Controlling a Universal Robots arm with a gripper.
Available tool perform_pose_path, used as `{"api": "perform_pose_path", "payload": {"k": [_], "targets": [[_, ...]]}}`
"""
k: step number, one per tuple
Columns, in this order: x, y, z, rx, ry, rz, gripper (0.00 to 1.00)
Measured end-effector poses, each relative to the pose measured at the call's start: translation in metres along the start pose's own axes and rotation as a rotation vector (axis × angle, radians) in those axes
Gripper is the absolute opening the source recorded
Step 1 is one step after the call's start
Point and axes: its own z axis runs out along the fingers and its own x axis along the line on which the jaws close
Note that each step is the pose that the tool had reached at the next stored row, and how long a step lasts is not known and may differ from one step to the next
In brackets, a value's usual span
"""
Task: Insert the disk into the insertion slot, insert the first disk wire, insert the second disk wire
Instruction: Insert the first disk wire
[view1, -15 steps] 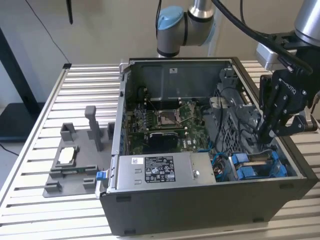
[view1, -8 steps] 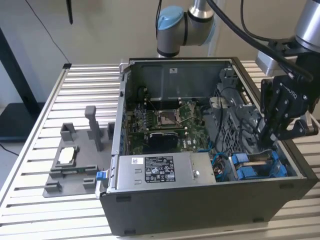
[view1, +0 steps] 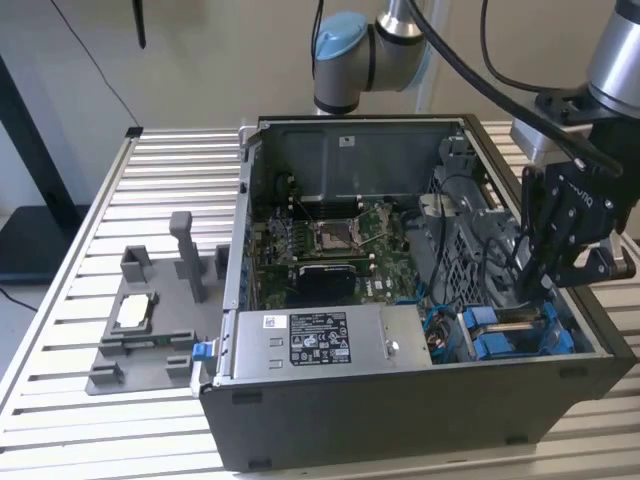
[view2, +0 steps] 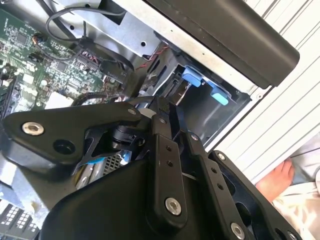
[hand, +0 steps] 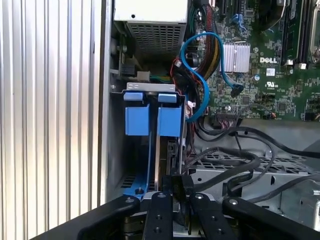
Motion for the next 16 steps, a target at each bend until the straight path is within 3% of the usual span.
{"api": "perform_pose_path", "payload": {"k": [6,16], "targets": [[0.0,-0.0004,0.0006,0.0006,0.0001,0.0,0.19],[0.0002,-0.0013,0.0069,0.0031,0.0001,0.0,0.19]]}}
